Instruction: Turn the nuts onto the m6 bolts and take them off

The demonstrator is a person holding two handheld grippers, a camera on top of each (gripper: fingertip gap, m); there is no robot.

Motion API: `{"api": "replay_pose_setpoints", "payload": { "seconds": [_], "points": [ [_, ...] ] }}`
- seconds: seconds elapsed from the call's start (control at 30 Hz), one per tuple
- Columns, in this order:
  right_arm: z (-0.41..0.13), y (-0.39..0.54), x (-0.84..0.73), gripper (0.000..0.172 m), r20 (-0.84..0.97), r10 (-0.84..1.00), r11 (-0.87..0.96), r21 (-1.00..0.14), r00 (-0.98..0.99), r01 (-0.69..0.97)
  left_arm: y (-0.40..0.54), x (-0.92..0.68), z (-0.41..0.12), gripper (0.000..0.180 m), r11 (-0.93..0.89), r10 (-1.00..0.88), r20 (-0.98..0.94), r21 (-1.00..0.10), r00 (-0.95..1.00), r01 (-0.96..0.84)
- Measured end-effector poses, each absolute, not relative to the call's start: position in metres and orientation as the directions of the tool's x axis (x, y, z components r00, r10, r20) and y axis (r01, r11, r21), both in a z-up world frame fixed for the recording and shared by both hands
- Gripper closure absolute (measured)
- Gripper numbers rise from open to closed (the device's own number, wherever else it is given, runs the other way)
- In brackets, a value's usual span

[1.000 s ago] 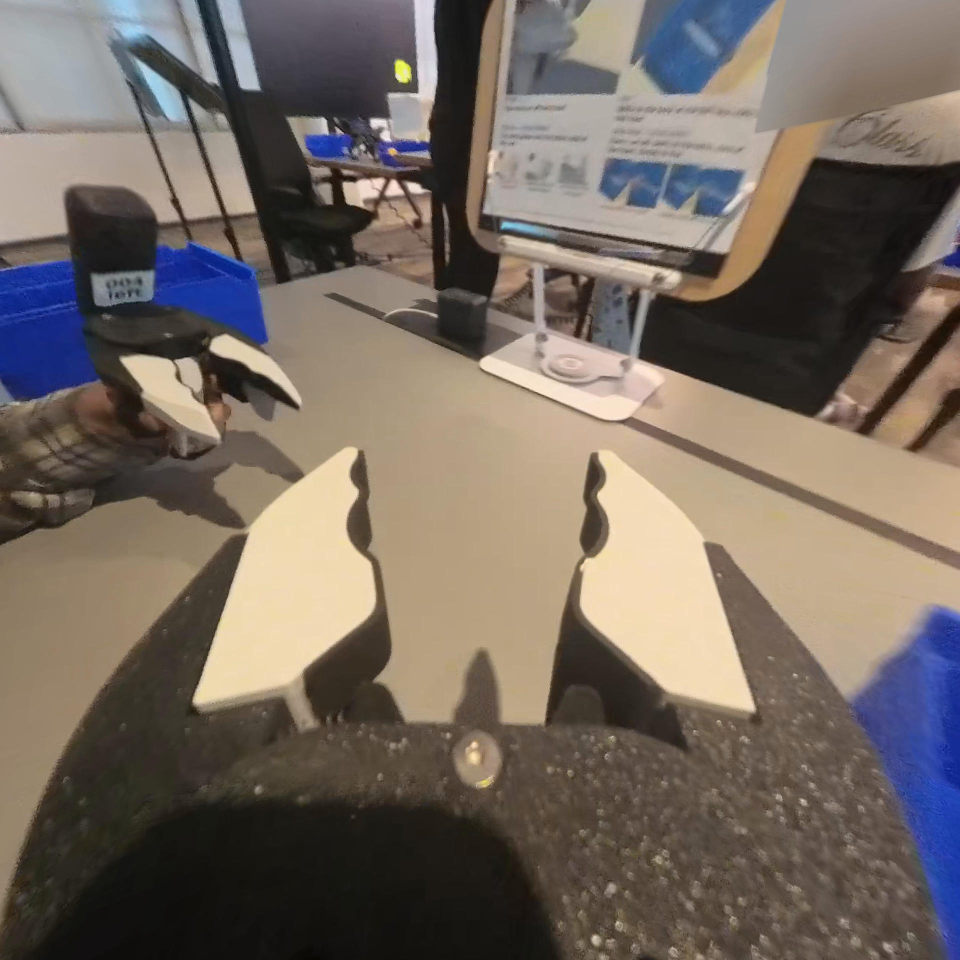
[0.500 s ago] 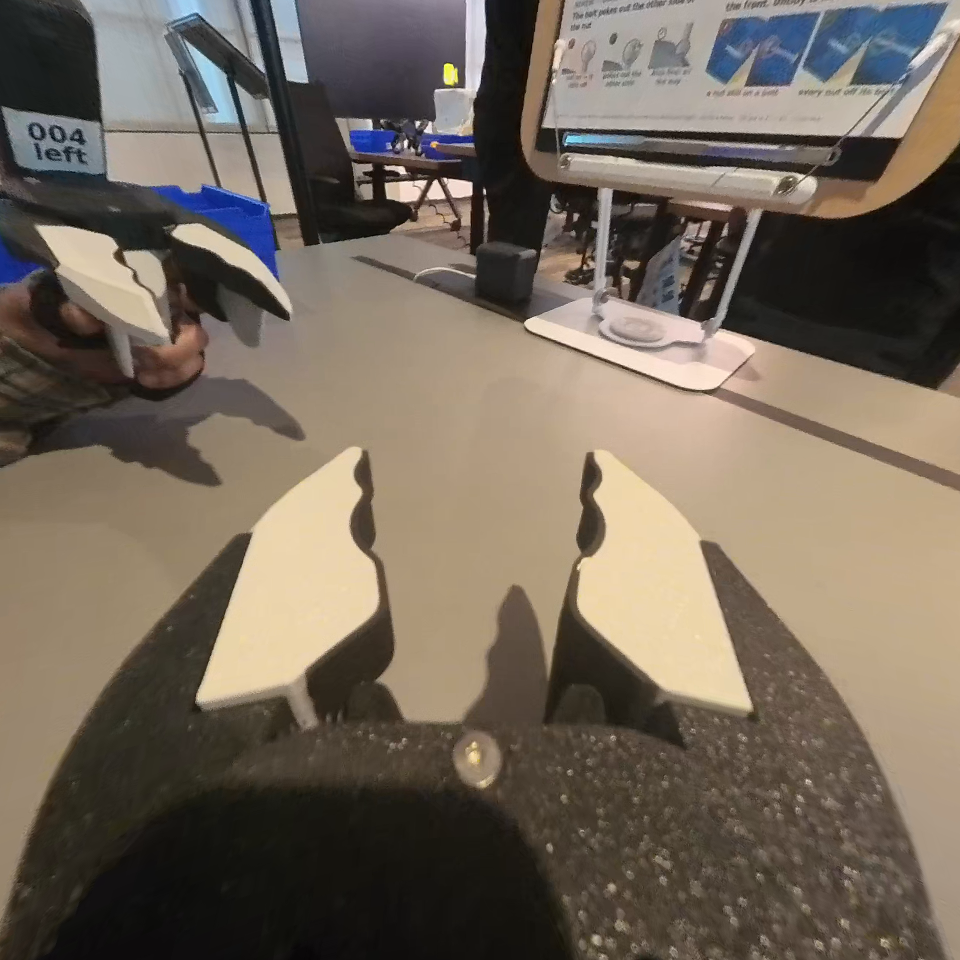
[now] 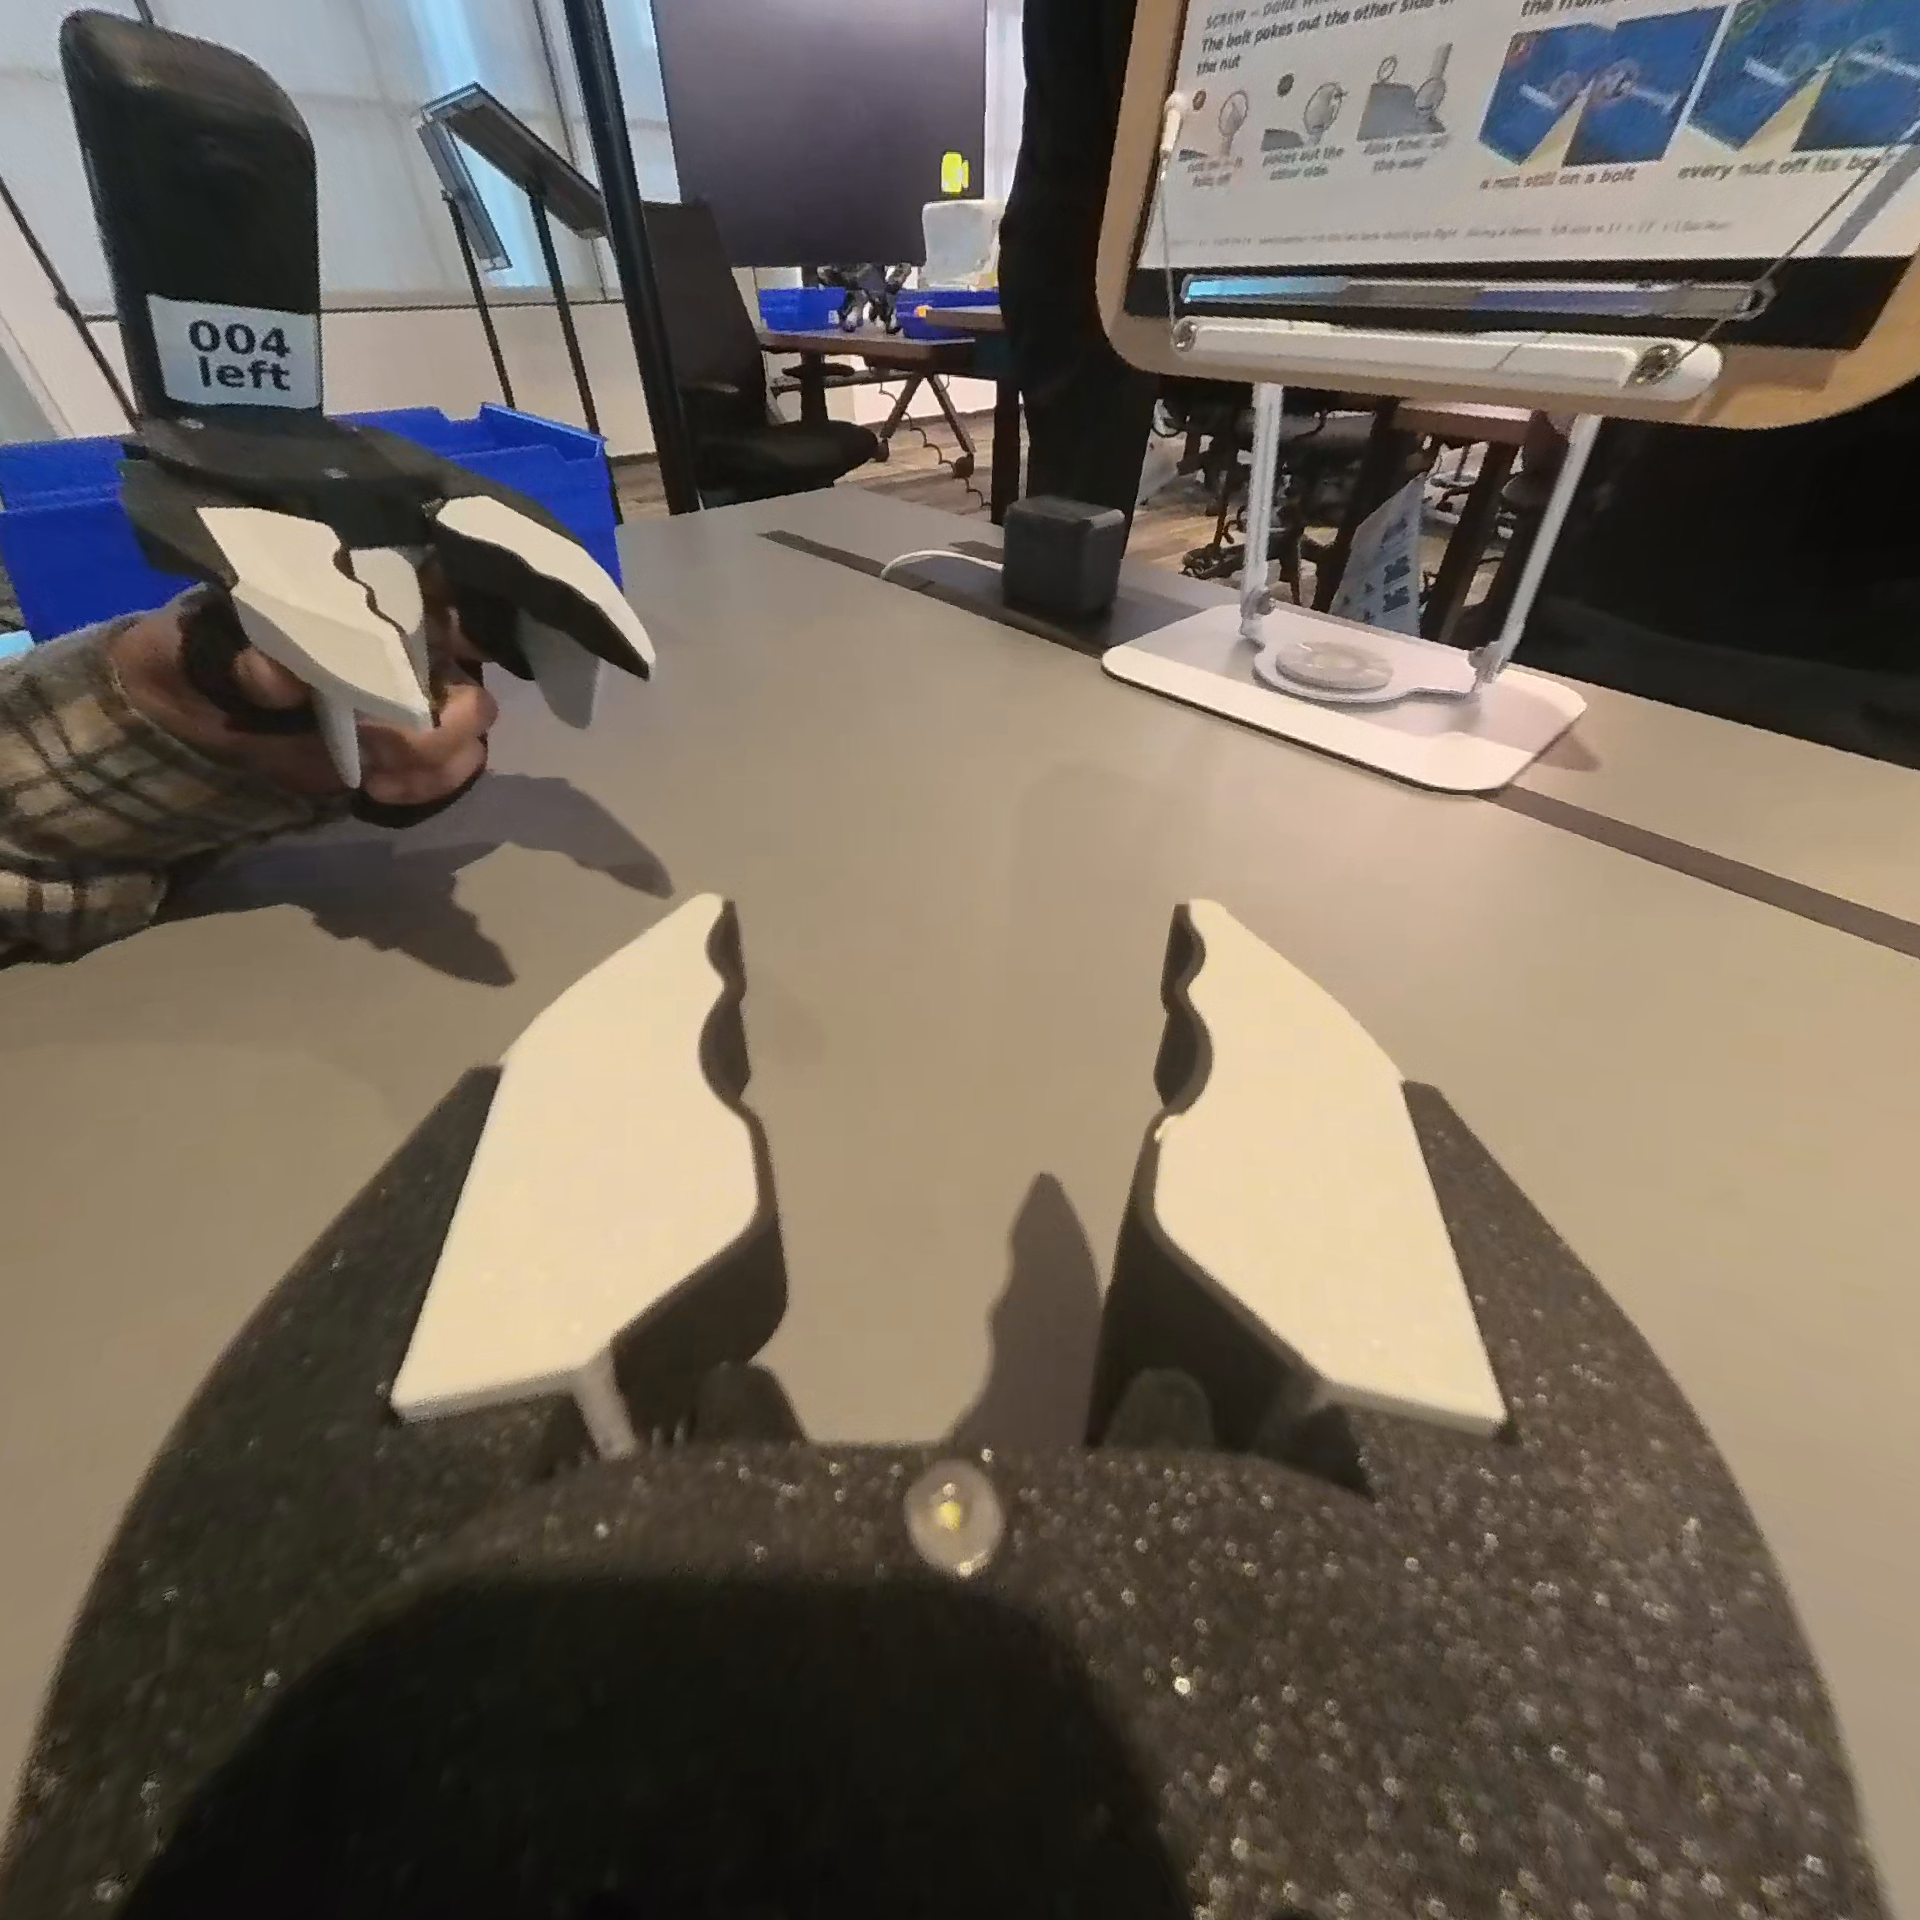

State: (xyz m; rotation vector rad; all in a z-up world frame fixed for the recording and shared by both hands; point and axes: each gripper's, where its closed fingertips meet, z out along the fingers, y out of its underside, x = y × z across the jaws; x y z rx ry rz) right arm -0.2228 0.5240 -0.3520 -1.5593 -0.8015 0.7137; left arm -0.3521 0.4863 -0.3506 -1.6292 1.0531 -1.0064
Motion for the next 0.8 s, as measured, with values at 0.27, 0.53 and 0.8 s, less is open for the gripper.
{"api": "replay_pose_setpoints", "payload": {
  "seconds": [0.27,0.53,0.8],
  "points": [
    [-0.349,0.52,-0.226,0.095,0.011,0.827,-0.056,-0.993,0.562,0.102,0.471,-0.384,-0.273,0.123,-0.14,-0.94,0.096,-0.983,0.328,-0.115],
    [-0.348,0.517,-0.228,0.094,-0.028,0.839,-0.082,-0.994,0.544,0.075,0.442,-0.554,-0.193,0.124,-0.168,-0.762,-0.106,-0.92,0.638,-0.353],
    [-0.34,0.515,-0.227,0.095,-0.025,0.843,-0.062,-0.997,0.538,0.05,0.417,-0.736,-0.257,0.137,-0.473,-0.535,-0.156,-0.76,0.83,-0.447]
  ]
}}
